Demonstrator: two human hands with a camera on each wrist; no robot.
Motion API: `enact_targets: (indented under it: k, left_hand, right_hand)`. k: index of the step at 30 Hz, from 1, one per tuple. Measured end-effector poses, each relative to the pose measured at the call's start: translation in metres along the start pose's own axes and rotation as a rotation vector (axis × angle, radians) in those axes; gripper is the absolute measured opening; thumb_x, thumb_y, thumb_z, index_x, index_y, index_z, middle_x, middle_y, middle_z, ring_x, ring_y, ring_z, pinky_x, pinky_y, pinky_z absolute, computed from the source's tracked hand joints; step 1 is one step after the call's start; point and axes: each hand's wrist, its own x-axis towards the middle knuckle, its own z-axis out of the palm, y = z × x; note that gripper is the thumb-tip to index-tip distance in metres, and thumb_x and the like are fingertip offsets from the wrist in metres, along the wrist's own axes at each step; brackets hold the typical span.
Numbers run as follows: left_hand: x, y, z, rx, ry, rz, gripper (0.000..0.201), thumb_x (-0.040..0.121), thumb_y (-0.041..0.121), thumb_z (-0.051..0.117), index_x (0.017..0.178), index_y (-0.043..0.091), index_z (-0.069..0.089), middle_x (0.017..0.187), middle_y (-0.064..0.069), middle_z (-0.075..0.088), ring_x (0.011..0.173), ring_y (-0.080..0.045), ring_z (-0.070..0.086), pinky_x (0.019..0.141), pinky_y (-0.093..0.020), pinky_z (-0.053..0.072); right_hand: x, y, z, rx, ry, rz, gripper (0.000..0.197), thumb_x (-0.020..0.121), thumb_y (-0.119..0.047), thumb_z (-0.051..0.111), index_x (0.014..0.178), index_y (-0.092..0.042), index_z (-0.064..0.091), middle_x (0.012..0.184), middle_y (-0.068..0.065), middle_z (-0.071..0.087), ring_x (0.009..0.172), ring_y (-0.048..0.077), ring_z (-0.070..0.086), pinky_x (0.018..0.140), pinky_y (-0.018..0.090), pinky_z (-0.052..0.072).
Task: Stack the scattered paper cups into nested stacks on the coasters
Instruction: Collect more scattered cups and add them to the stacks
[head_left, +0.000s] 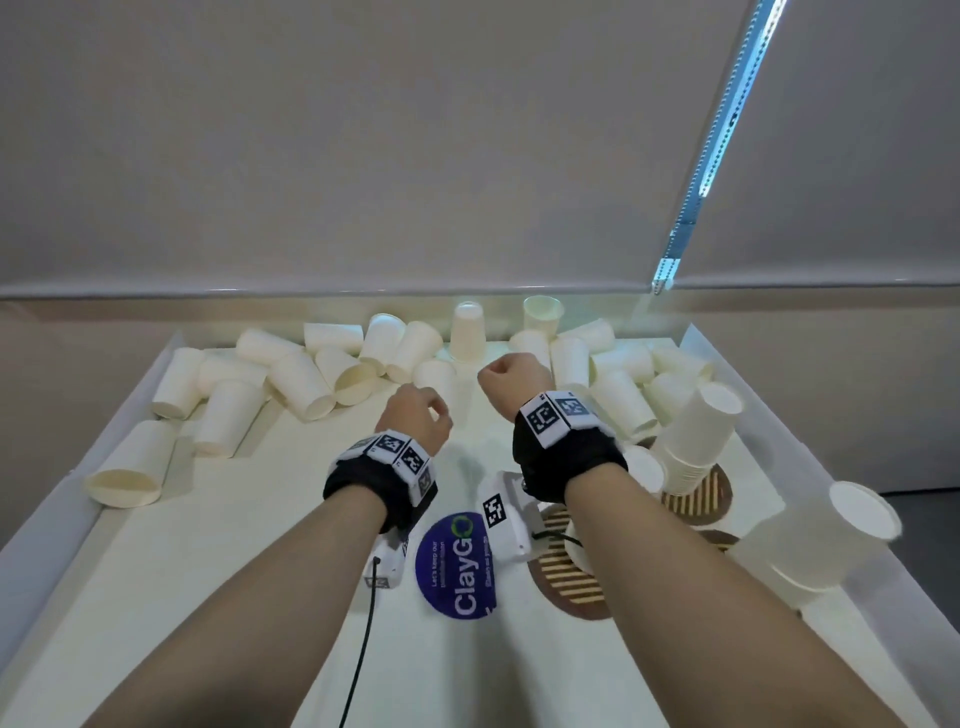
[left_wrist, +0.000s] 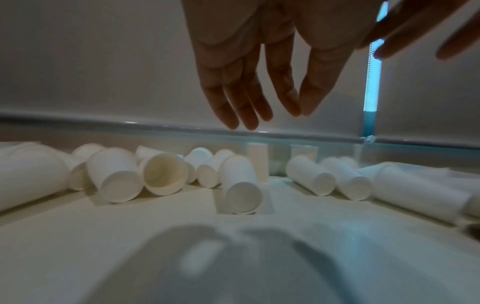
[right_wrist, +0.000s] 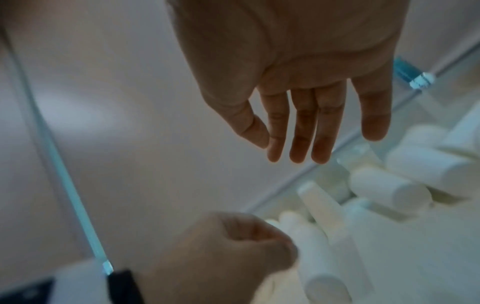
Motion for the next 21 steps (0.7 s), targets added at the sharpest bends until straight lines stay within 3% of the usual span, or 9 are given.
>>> enact_targets:
  k: [2,4,7,9,14,17,19,21]
  left_hand:
    - [0.015,-0.018,0.003,0.029,-0.006,-0.023,0.024,0.083,0.018,0.063,0.107,0.011,0.064,0.123,-0.012,0.051,0.113,-0.027,0.05,0.091,-0.03,0.04]
    - [0.03,-0.032,0.009,0.06,-0.046,-0.013,0.038,0.082,0.02,0.065,0.119,0.015,0.056,0.132,-0.011,0.041,0.12,-0.027,0.045,0.097,-0.033,0.04]
    - [0.047,-0.041,0.021,0.178,-0.132,0.031,0.058,0.081,0.022,0.066,0.134,0.028,0.043,0.144,-0.008,0.025,0.126,-0.029,0.036,0.1,-0.04,0.041]
    - [0.059,-0.042,0.031,0.243,-0.189,0.06,0.067,0.083,0.025,0.065,0.14,0.036,0.034,0.151,-0.008,0.013,0.131,-0.03,0.031,0.102,-0.041,0.039]
    - [0.082,-0.041,0.056,0.364,-0.356,0.055,0.068,0.089,0.033,0.059,0.145,0.04,0.02,0.156,-0.014,-0.011,0.14,-0.037,0.016,0.108,-0.049,0.033]
    - [0.085,-0.047,0.067,0.329,-0.317,-0.029,0.037,0.09,0.022,0.052,0.123,0.037,0.044,0.152,-0.014,0.003,0.129,-0.038,0.031,0.098,-0.044,0.039]
    - [0.082,-0.05,0.069,0.304,-0.179,-0.041,0.023,0.09,0.013,0.046,0.107,0.028,0.047,0.138,-0.015,0.025,0.11,-0.034,0.041,0.084,-0.039,0.038]
    - [0.08,-0.055,0.067,0.292,-0.085,-0.026,0.023,0.087,0.012,0.048,0.108,0.022,0.044,0.124,-0.013,0.036,0.104,-0.03,0.042,0.082,-0.036,0.036]
  right_hand:
    - [0.017,0.003,0.018,-0.028,-0.059,0.044,0.019,0.091,-0.014,0.045,0.081,-0.011,0.061,0.072,0.001,0.056,0.073,0.021,0.05,0.06,0.022,0.036]
    - [0.035,0.007,0.036,-0.046,-0.093,0.067,0.027,0.094,-0.016,0.043,0.108,-0.007,0.064,0.1,0.009,0.066,0.088,0.026,0.057,0.072,0.024,0.039]
    - [0.056,0.011,0.053,-0.062,-0.149,0.101,0.035,0.095,-0.014,0.04,0.125,-0.011,0.057,0.129,0.009,0.059,0.115,0.027,0.056,0.089,0.027,0.043]
    - [0.069,0.014,0.062,-0.052,-0.177,0.122,0.04,0.094,-0.011,0.039,0.132,-0.015,0.052,0.136,0.007,0.053,0.122,0.026,0.052,0.096,0.028,0.042]
    - [0.095,0.018,0.074,-0.011,-0.154,0.114,0.041,0.092,-0.016,0.049,0.133,-0.016,0.05,0.135,0.007,0.053,0.121,0.026,0.053,0.097,0.029,0.041]
    - [0.105,0.021,0.078,-0.019,-0.151,0.089,0.042,0.092,-0.014,0.047,0.134,-0.017,0.05,0.137,0.007,0.052,0.122,0.025,0.051,0.095,0.026,0.039]
    - [0.109,0.023,0.081,-0.028,-0.124,0.063,0.044,0.093,-0.017,0.047,0.136,-0.017,0.047,0.14,0.007,0.049,0.126,0.024,0.049,0.098,0.027,0.038]
    - [0.113,0.026,0.083,-0.027,-0.096,0.045,0.052,0.092,-0.025,0.051,0.142,-0.016,0.038,0.145,0.008,0.042,0.129,0.025,0.045,0.101,0.03,0.037]
